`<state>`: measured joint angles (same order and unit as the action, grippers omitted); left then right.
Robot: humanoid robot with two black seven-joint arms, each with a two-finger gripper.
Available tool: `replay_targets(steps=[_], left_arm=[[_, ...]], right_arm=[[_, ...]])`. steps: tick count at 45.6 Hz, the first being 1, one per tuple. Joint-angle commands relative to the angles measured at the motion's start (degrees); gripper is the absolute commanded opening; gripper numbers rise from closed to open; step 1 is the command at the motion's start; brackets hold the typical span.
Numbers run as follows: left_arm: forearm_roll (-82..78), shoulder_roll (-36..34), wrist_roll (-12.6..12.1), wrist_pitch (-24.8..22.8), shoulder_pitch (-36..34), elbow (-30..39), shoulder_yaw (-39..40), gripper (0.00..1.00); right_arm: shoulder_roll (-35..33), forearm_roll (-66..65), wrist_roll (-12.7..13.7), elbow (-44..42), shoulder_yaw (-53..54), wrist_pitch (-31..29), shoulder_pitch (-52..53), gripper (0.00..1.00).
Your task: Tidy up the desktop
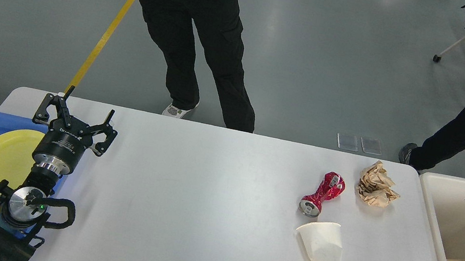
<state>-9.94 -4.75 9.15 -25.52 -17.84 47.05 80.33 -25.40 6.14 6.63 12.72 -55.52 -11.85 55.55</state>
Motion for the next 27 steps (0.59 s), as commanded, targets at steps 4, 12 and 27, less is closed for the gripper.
replay_targets(steps=[4, 12, 27], left_arm=[[0.0, 0.0, 0.0, -0.1, 0.0, 0.0, 0.0, 0.97], [0.0, 0.0, 0.0, -0.1, 0.0, 0.1, 0.0, 0.97], [0.0, 0.0, 0.0, -0.1, 0.0, 0.0, 0.0, 0.97]], right_arm=[[-2.8, -14.8, 3.1, 25.0, -1.2, -3.4, 19.2, 1.00], [0.8, -16.3, 6.5, 45.4, -10.6, -11.3, 39.3, 1.00], [3.4, -14.1, 6.6, 66.9, -12.7, -36.4, 69.4, 1.00]])
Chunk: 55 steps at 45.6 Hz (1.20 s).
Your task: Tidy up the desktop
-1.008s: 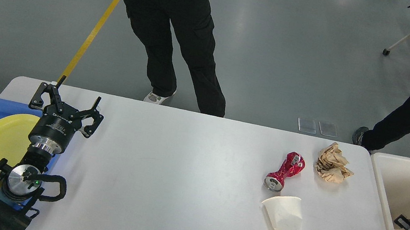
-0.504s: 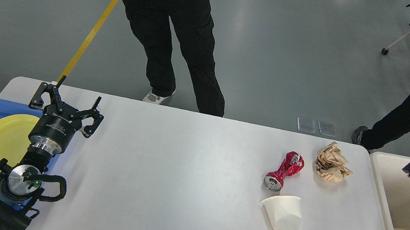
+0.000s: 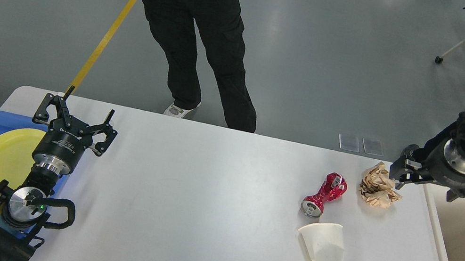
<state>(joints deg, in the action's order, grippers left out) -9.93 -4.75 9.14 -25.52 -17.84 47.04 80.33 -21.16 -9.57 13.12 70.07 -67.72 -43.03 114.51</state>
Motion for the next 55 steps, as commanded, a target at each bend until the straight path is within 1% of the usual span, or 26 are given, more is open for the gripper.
replay_targets(steps=[1, 4, 6, 10, 16, 22, 26, 31, 34, 38, 55], left_arm=[[0.0, 0.0, -0.1, 0.0, 0.0, 0.0, 0.0, 0.97], [0.0, 0.0, 0.0, -0.1, 0.0, 0.0, 0.0, 0.97], [0.0, 0.0, 0.0, 0.0, 0.0, 0.1, 0.0, 0.97], [0.0, 0.0, -0.1, 0.0, 0.0, 0.0, 0.0, 0.97], [0.0, 0.0, 0.0, 0.0, 0.0, 0.0, 0.0, 0.97], [0.0, 0.0, 0.0, 0.0, 0.0, 0.0, 0.0, 0.97], [0.0, 0.0, 0.0, 0.0, 0.0, 0.0, 0.0, 0.97], [0.0, 0.0, 0.0, 0.0, 0.0, 0.0, 0.0, 0.97], [0.0, 0.0, 0.0, 0.0, 0.0, 0.0, 0.0, 0.97], [0.0, 0.0, 0.0, -0.1, 0.0, 0.0, 0.0, 0.97], [0.0, 0.0, 0.0, 0.0, 0.0, 0.0, 0.0, 0.97]], right_arm=[[-1.2, 2.2, 0.1, 11.7, -0.6, -5.7, 12.3, 1.00], [-3.7, 4.5, 0.2, 17.5, -0.7, -6.0, 17.9, 1.00], [-4.1, 5.8, 0.2, 20.6, -1.5, -6.0, 20.6, 1.00], [-4.1, 7.8, 0.2, 24.0, -3.3, -5.9, 24.3, 1.00], [-3.4, 10.5, 0.1, 24.1, -3.5, -3.8, 25.0, 1.00], [-1.2, 11.5, -0.9, 24.1, -5.1, -1.3, 25.1, 1.00], [0.0, 13.2, -2.2, 24.1, -6.7, 0.1, 25.2, 1.00], [0.7, 13.5, -3.9, 24.1, -6.9, 0.4, 25.1, 1.00], [0.7, 13.5, -3.9, 23.8, -6.8, 0.6, 24.7, 1.00], [0.4, 13.4, -3.3, 23.6, -6.1, 0.7, 23.0, 1.00], [0.1, 13.4, -2.8, 23.3, -5.9, 0.7, 22.7, 1.00]])
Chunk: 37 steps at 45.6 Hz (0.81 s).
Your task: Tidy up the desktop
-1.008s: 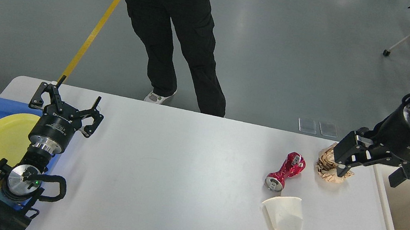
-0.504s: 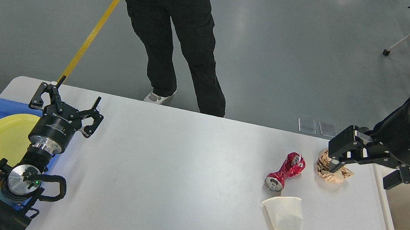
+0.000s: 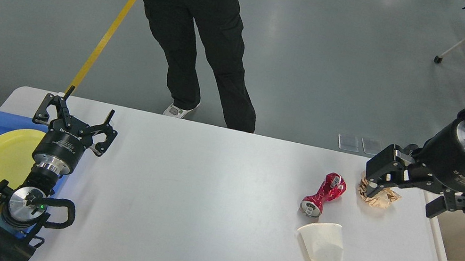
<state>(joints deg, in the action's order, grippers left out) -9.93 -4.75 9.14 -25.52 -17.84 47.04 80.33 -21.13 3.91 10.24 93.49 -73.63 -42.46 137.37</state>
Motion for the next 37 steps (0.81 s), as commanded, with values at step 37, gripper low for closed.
replay_targets(steps=[37], left_arm=[[0.0, 0.0, 0.0, -0.1, 0.0, 0.1, 0.0, 0.97]], right_arm=[[13.2, -10.1, -0.4, -29.0, 15.5, 32.8, -56.4, 1.00]])
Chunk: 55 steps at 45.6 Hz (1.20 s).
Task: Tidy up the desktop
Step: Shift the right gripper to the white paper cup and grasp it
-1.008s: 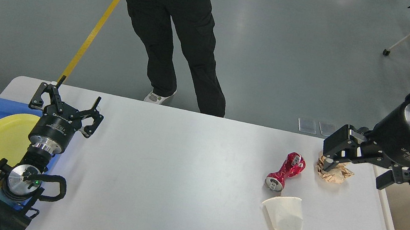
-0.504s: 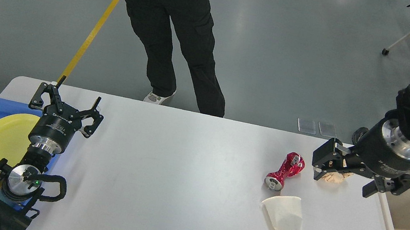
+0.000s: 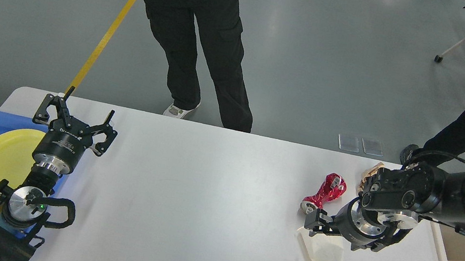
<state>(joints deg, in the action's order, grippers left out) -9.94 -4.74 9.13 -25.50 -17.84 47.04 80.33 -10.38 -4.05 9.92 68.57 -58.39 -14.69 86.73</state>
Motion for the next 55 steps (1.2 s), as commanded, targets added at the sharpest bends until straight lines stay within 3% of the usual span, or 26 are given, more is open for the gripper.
replay_targets(steps=[1, 37, 42, 49, 55], left_arm=[[0.0, 0.0, 0.0, 0.0, 0.0, 0.0, 0.0, 0.97], [0.0, 0.0, 0.0, -0.1, 0.0, 0.0, 0.0, 0.97], [0.0, 0.0, 0.0, -0.1, 0.0, 0.0, 0.0, 0.97], [0.0, 0.0, 0.0, 0.0, 0.0, 0.0, 0.0, 0.97], [0.0, 0.0, 0.0, 0.0, 0.0, 0.1, 0.0, 0.97]], right_arm=[[2.8, -2.9, -0.1, -4.4, 0.2, 5.9, -6.5, 1.00], [4.2, -7.4, 0.1, -8.9, 0.5, 7.6, -14.0, 1.00], [4.1, -7.3, 0.2, -8.9, 0.5, 7.7, -13.9, 0.80], [4.1, -7.1, 0.2, -8.6, 0.5, 7.7, -13.3, 0.28], [3.8, -6.8, 0.4, -8.5, 0.5, 7.4, -13.3, 0.00]])
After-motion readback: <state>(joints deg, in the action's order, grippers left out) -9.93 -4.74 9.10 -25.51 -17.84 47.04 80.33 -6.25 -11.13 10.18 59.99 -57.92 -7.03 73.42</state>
